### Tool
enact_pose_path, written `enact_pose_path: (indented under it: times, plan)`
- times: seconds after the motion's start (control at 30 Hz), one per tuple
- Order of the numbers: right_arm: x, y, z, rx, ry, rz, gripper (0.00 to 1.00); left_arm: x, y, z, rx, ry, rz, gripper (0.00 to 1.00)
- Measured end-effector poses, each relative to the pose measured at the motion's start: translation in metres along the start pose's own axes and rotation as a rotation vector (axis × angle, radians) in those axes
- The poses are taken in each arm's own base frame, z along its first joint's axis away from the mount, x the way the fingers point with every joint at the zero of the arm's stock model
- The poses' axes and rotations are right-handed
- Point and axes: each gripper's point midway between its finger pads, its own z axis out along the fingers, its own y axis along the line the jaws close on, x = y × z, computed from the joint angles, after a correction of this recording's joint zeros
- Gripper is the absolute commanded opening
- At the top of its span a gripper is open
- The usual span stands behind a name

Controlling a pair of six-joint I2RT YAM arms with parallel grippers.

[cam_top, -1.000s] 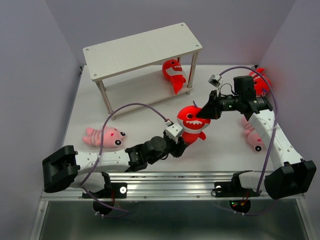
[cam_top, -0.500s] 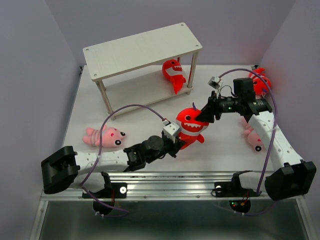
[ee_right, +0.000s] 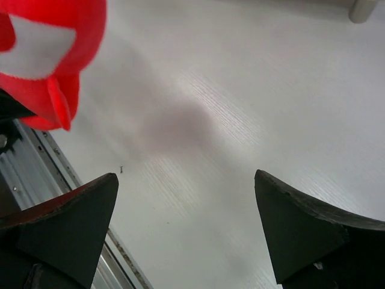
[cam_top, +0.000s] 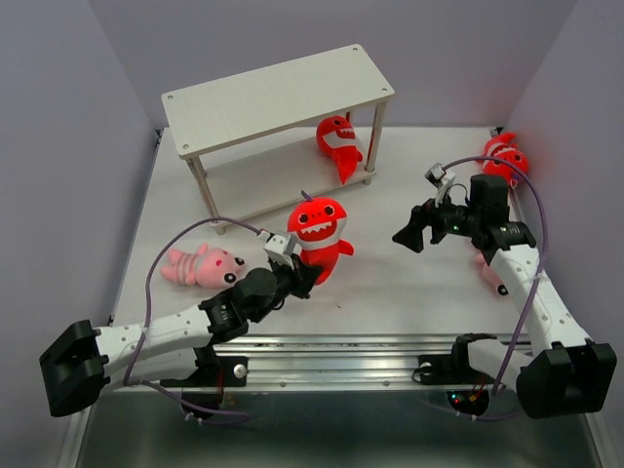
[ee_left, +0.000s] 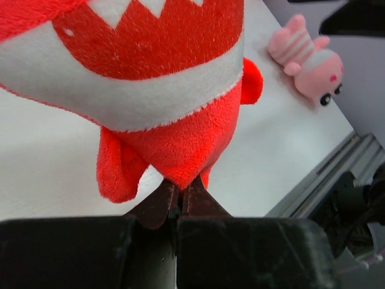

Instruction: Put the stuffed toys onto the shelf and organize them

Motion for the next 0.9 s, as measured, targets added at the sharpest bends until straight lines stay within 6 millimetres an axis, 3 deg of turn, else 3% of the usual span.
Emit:
enact_pose_path:
  times: [0.13, 0.27, 0.4, 0.73, 0.9]
  plan:
    - [0.015, -0.024, -0.001, 0.075, -0.012, 0.033, 1.0, -0.014, 0.033, 0.002, -0.12, -0.04, -0.045, 0.0]
    - [0.026, -0.043, -0.003, 0.12, -0.031, 0.067, 1.0, -0.012, 0.075, 0.011, -0.272, -0.009, -0.044, 0.0]
    - [0.028, -0.052, -0.005, 0.139, -0.044, 0.079, 1.0, -0.024, 0.105, 0.033, -0.397, 0.02, -0.03, 0.0]
    - [0.02, -0.037, -0.014, 0.121, -0.101, 0.016, 1.0, -0.074, 0.128, 0.103, -0.516, 0.014, 0.025, 0.0]
    - [0.019, -0.036, -0.014, 0.117, -0.104, 0.012, 1.0, -0.085, 0.144, 0.135, -0.574, 0.021, 0.032, 0.0]
